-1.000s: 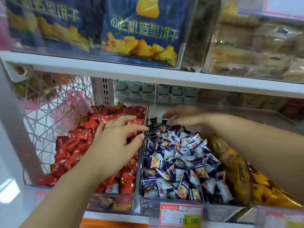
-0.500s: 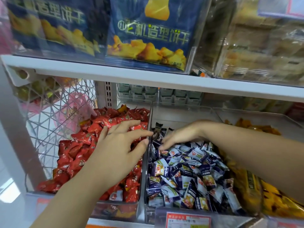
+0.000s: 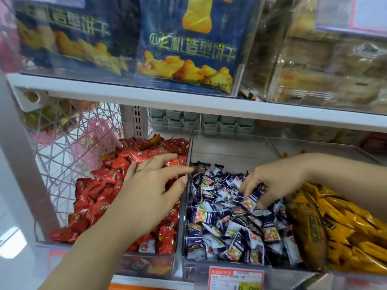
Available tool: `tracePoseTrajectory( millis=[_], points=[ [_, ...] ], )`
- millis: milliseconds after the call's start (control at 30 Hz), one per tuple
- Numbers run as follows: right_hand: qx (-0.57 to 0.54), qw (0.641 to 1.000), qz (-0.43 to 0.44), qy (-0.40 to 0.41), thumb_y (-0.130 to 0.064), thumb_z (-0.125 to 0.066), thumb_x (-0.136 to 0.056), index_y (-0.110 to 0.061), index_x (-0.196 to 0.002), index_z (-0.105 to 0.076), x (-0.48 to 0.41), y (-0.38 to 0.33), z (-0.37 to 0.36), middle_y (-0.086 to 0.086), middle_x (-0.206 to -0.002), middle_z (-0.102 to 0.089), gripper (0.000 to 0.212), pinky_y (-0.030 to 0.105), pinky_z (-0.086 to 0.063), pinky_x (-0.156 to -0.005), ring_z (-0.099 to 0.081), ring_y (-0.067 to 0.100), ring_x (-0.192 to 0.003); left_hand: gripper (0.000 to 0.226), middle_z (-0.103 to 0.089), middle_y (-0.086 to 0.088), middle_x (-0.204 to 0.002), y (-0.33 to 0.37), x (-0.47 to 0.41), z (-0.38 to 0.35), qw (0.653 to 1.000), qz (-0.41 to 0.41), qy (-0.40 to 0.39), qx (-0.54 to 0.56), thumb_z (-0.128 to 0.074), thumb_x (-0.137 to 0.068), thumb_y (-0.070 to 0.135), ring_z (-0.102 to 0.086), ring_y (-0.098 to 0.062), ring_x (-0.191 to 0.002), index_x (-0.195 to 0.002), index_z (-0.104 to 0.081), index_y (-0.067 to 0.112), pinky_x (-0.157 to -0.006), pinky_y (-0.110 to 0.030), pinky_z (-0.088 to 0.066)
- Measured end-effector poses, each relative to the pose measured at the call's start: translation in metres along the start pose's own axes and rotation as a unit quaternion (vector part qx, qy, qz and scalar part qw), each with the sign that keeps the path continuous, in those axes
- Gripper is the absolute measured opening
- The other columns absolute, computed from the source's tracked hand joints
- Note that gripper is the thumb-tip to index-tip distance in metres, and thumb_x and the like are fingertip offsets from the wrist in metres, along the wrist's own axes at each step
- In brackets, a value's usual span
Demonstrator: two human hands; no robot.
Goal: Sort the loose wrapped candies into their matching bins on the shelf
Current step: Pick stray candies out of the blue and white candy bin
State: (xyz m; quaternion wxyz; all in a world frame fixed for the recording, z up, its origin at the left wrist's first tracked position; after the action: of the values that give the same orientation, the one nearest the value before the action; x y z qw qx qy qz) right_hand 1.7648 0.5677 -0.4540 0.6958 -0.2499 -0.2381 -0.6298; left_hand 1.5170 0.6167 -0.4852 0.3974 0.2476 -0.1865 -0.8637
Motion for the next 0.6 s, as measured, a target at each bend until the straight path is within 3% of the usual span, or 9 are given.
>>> tracePoseTrajectory(
  millis=[133,200,300,367,467,600],
  points=[
    [0.040,0.999,-0.011,0.030,-0.027,-0.060,-0.090,-0.035,-0.130,-0.053,0.005,0.006,0.001,-0.014,-0.149,-0.034,0.041,0.026,-0.024,-0.111,-0.031,0.008,-0.137,0.031,-0.029,0.032,-0.137,0.002,0.001,0.001,1.000,0.004,-0.005,-0.004,-0.029,-0.090,0.057,-0.023,-0.004,-0.138,-0.112,-0.050,0.062,-0.118,-0.047,0.001],
    [0.003,0.998,-0.002,0.062,-0.023,-0.063,-0.089,-0.035,-0.127,-0.054,0.007,0.006,0.006,-0.015,-0.147,-0.036,0.041,0.029,-0.024,-0.114,-0.035,0.006,-0.134,0.027,-0.030,0.028,-0.142,0.003,0.001,0.001,1.000,0.008,-0.009,-0.007,-0.036,-0.094,0.051,-0.021,-0.005,-0.139,-0.115,-0.050,0.060,-0.117,-0.046,0.003],
    [-0.088,0.986,0.062,0.127,-0.026,-0.059,-0.091,-0.032,-0.131,-0.048,-0.004,-0.012,0.022,-0.021,-0.136,-0.038,0.041,0.021,-0.017,-0.110,-0.035,-0.002,-0.126,0.029,-0.029,0.027,-0.144,0.003,0.001,0.002,1.000,0.008,-0.009,-0.011,-0.037,-0.093,0.048,-0.020,-0.005,-0.139,-0.117,-0.051,0.058,-0.117,-0.045,0.004],
    [-0.087,0.978,0.102,0.158,-0.034,-0.057,-0.092,-0.029,-0.131,-0.051,-0.025,-0.032,0.031,-0.017,-0.134,-0.045,0.040,0.021,-0.023,-0.108,-0.041,0.000,-0.122,0.030,-0.029,0.029,-0.142,0.003,0.000,0.001,1.000,0.010,-0.011,-0.011,-0.033,-0.093,0.055,-0.020,-0.004,-0.139,-0.117,-0.051,0.058,-0.117,-0.045,0.003],
    [-0.086,0.984,0.111,0.111,-0.039,-0.062,-0.088,-0.023,-0.118,-0.064,-0.059,-0.056,0.026,-0.009,-0.122,-0.060,0.034,0.025,-0.035,-0.099,-0.052,0.007,-0.109,0.045,-0.027,0.036,-0.131,0.000,-0.001,0.000,1.000,0.001,-0.003,-0.008,-0.024,-0.078,0.064,-0.023,-0.002,-0.137,-0.113,-0.052,0.060,-0.117,-0.045,0.000],
    [-0.053,0.995,0.075,0.034,-0.043,-0.063,-0.086,-0.024,-0.132,-0.053,-0.080,-0.051,0.009,-0.008,-0.137,-0.047,0.051,0.027,-0.030,-0.107,-0.042,0.013,-0.126,0.047,-0.027,0.036,-0.132,-0.001,-0.001,-0.001,1.000,-0.002,0.001,-0.007,-0.022,-0.077,0.065,-0.023,0.000,-0.136,-0.114,-0.052,0.061,-0.118,-0.043,0.001]
  ],
)
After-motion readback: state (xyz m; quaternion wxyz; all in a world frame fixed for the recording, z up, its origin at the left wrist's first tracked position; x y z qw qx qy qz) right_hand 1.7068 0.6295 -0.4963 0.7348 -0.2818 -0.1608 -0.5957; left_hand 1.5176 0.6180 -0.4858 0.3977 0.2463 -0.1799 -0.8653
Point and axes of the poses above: each hand's wrist, its own x-axis away from the middle knuckle, its own z-axis out of the back of the hand, y = z × x, the point moved 2 cm from there along -x, towards the middle knuckle
